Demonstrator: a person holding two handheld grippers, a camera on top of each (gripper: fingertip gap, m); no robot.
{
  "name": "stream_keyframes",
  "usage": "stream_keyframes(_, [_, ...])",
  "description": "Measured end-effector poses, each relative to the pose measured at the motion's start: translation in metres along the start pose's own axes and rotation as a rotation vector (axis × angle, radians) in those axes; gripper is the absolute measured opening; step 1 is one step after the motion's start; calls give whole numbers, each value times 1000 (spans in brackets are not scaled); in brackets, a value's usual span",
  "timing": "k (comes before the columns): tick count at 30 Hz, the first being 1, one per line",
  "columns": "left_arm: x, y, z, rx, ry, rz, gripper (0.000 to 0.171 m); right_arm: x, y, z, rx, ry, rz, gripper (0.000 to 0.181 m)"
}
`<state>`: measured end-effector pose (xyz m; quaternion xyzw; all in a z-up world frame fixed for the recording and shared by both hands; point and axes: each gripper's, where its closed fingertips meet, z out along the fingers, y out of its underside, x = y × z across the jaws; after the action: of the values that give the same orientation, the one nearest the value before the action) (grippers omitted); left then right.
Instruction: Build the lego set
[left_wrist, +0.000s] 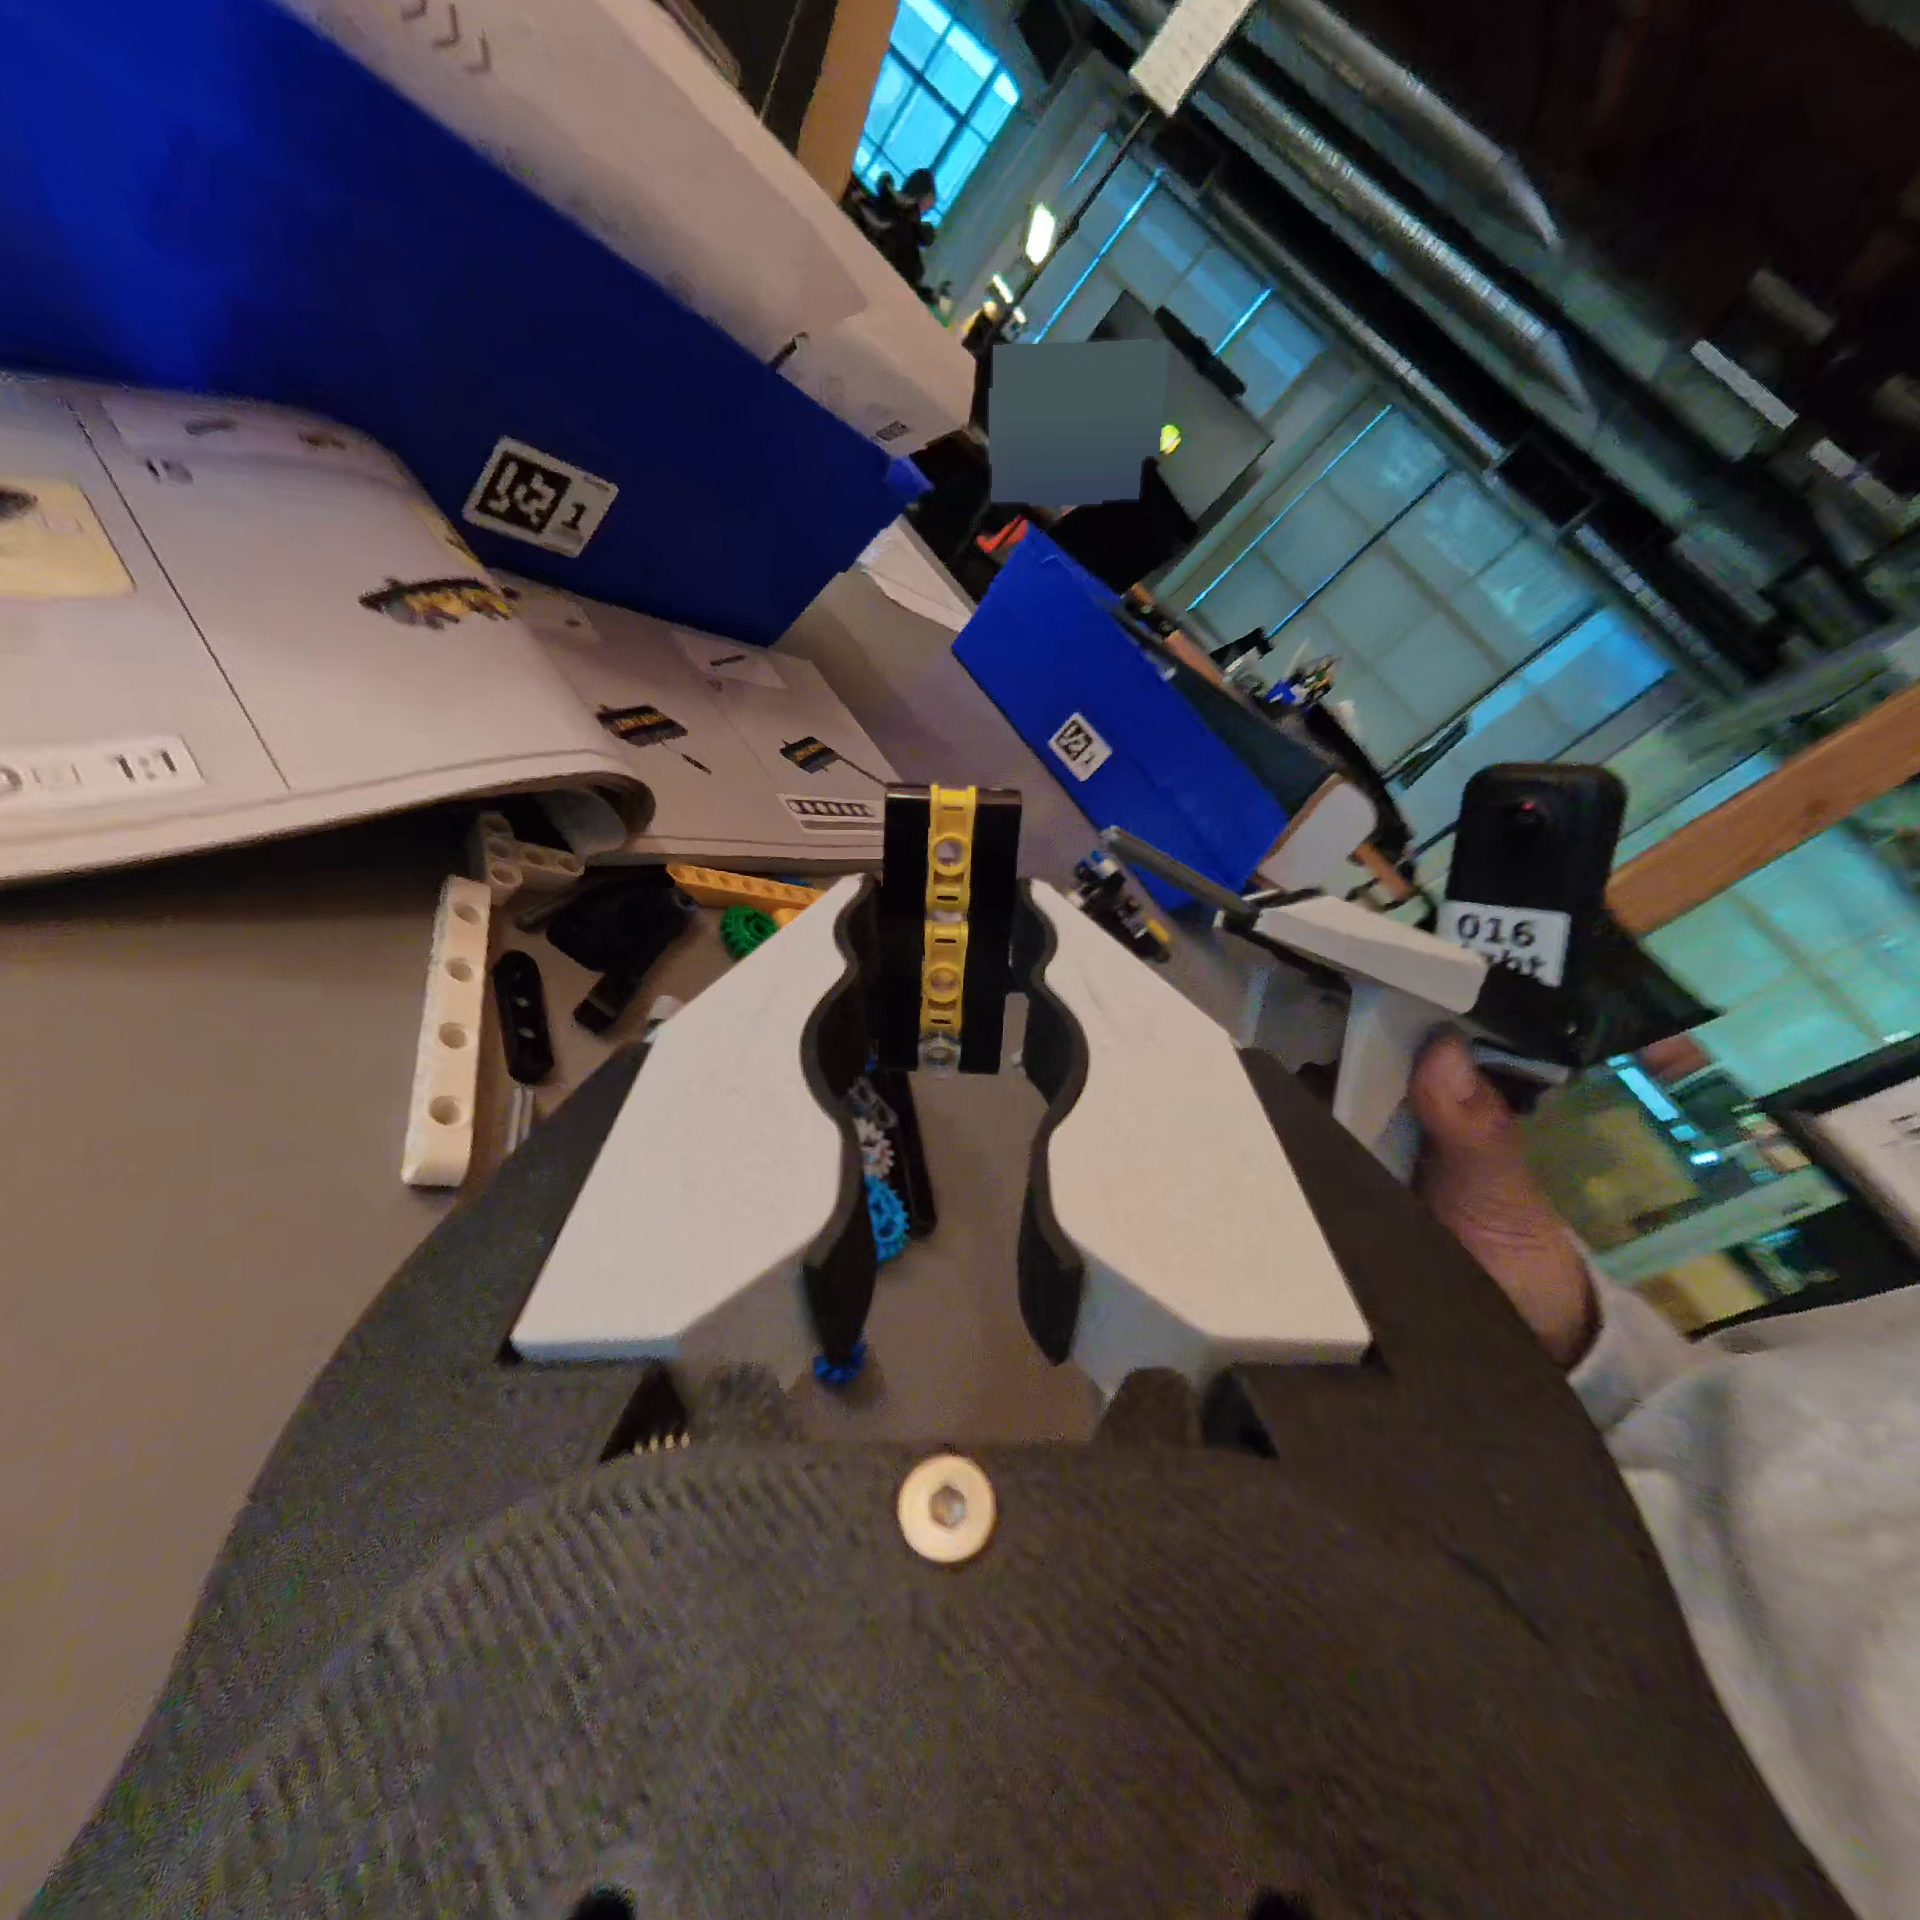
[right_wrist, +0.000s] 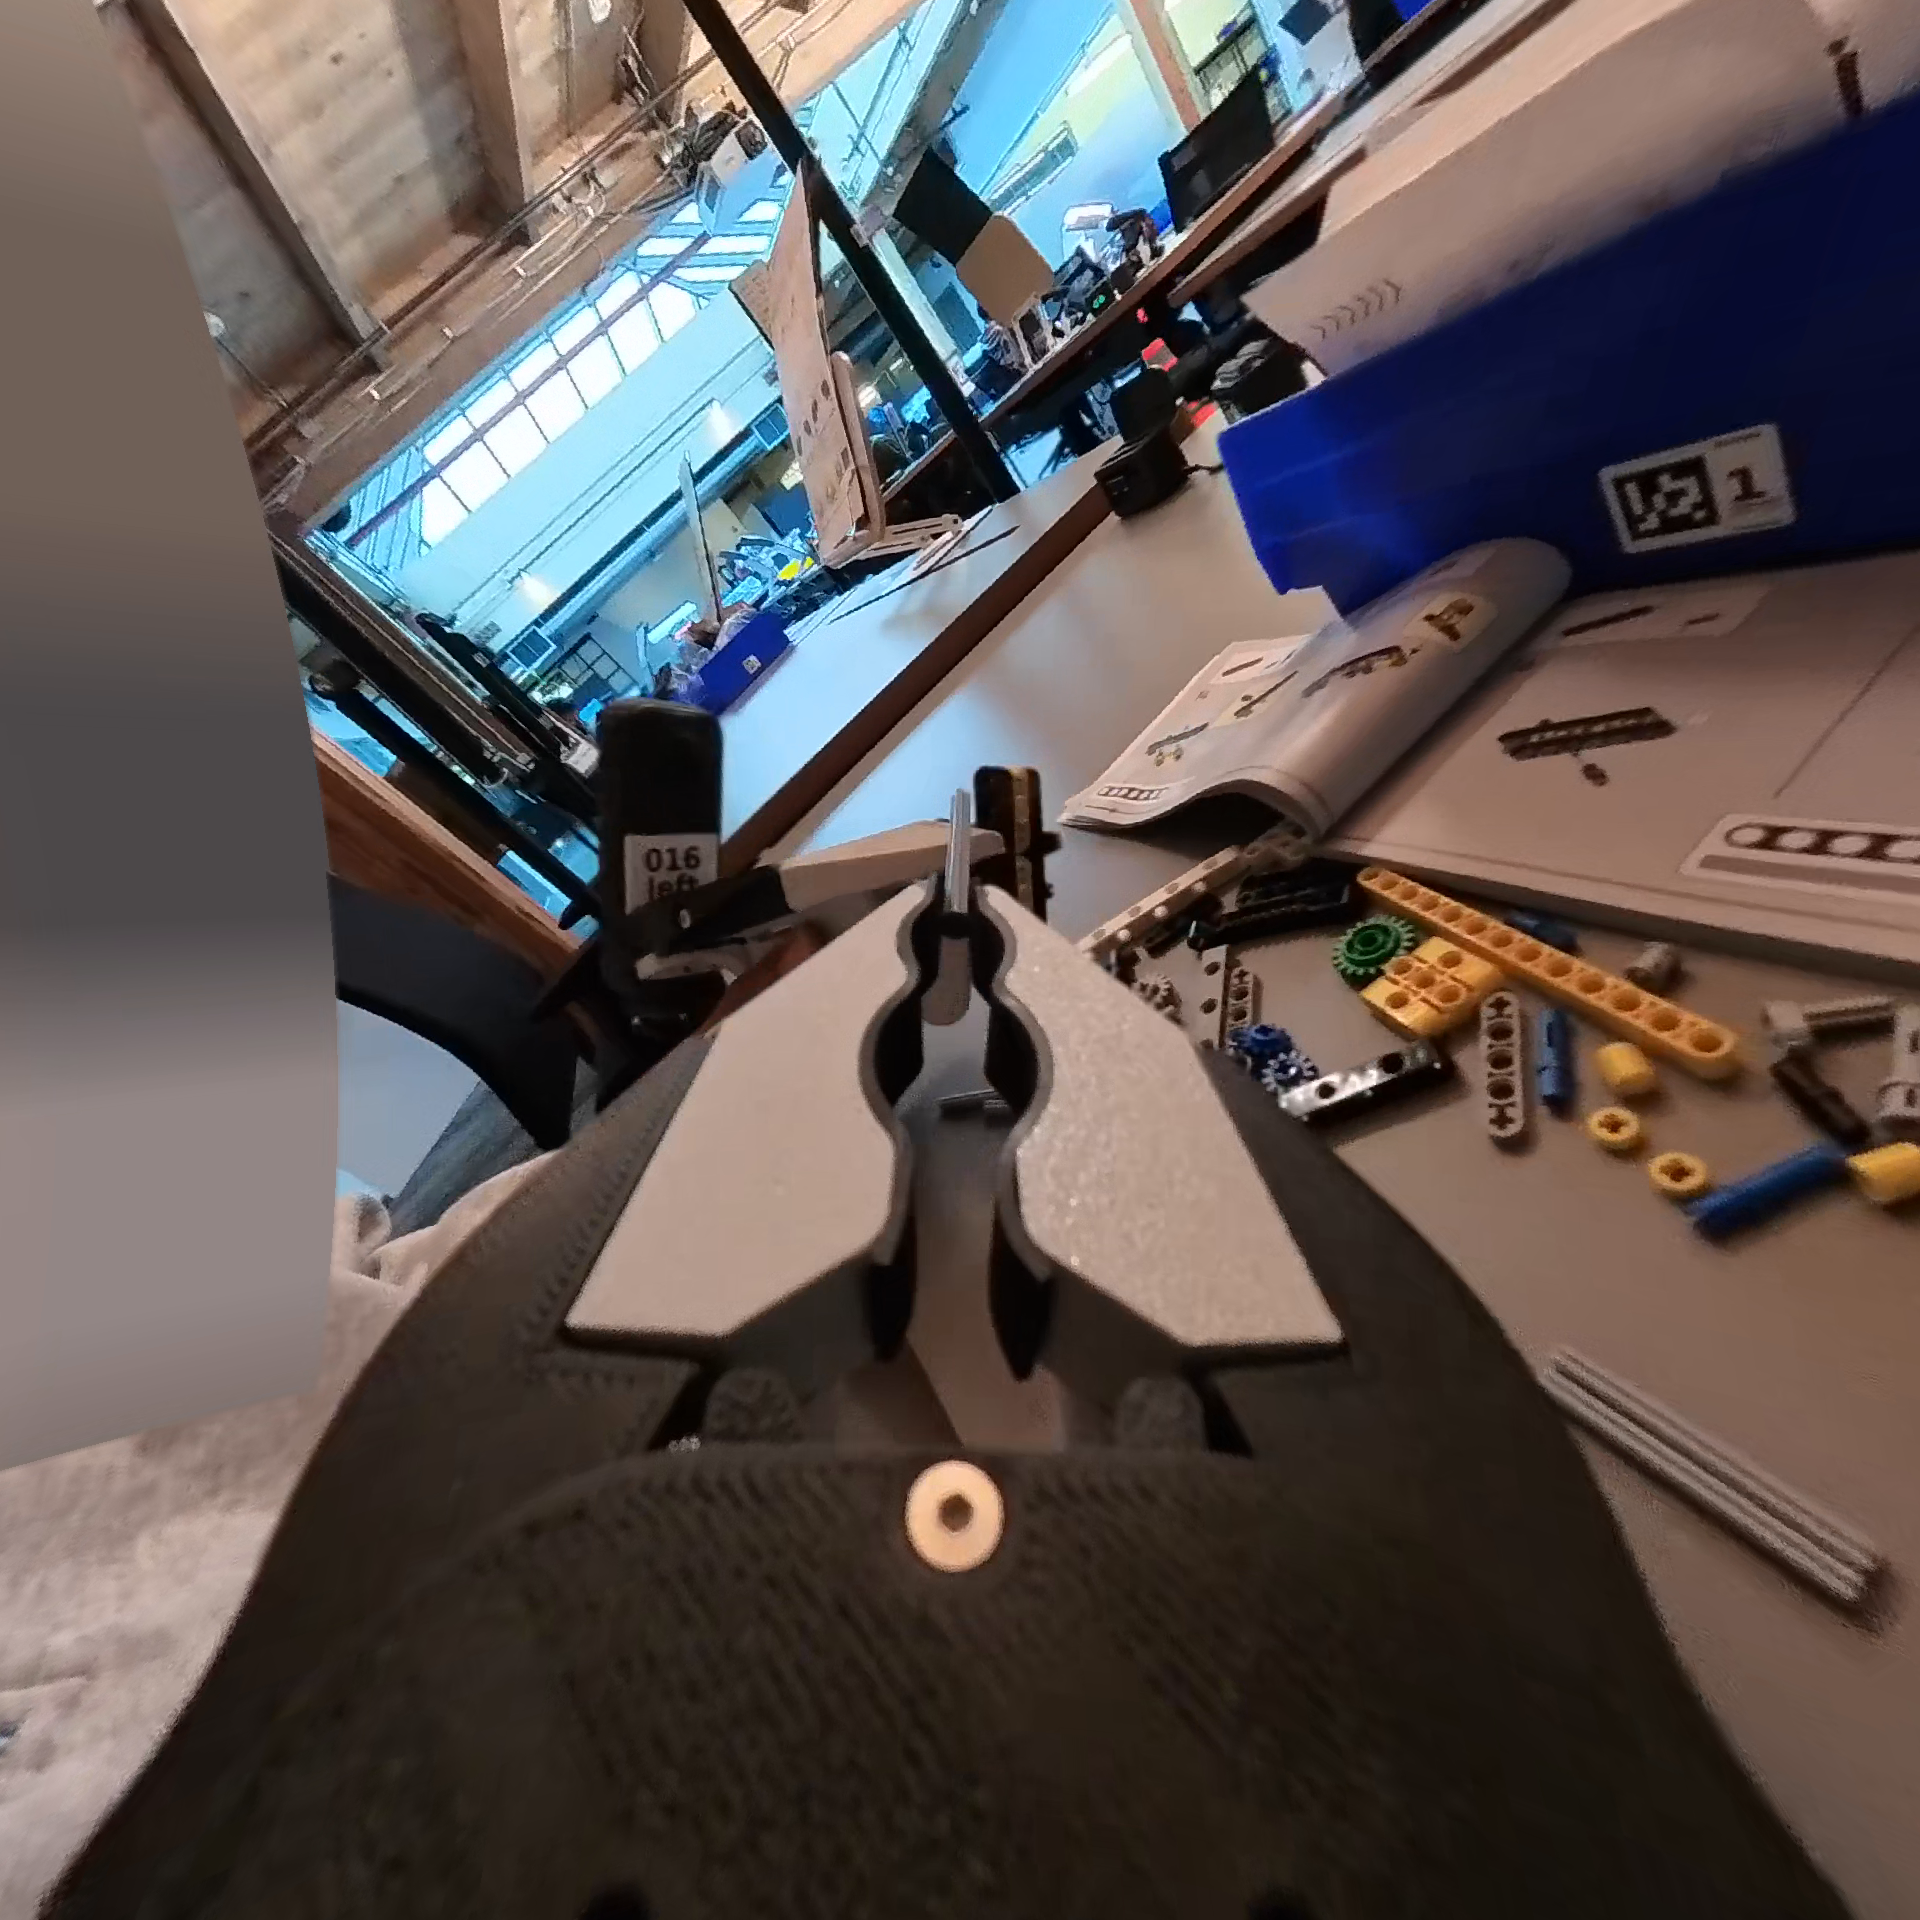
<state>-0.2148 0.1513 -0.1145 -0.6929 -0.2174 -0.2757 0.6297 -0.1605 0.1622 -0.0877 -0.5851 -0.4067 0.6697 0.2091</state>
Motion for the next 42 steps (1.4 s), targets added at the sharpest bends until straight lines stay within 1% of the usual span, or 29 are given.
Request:
stream_keyframes(6, [5,-1,0,-19,-109,264,23,-1,0,1,6,-2,10,2])
stream_keyframes(12, [8,1,0,-30,-182,419,23,0,1,1,6,4,16,3])
stream_keyframes(19, [8,2,1,-39,-206,463,23,2,2,2,4,13,13,3])
stream_keyframes(24, [8,1,1,-40,-245,537,23,4,3,2,6,20,14,3])
stream_keyframes(35, [10,3,2,-24,-333,618,23,0,6,5,77,51,14,2])
stream_keyframes(39, [10,4,2,-41,-318,616,23,0,6,5,71,49,4,3])
stream_keyframes(42, [10,4,2,-65,-324,662,23,1,7,5,60,50,-27,3])
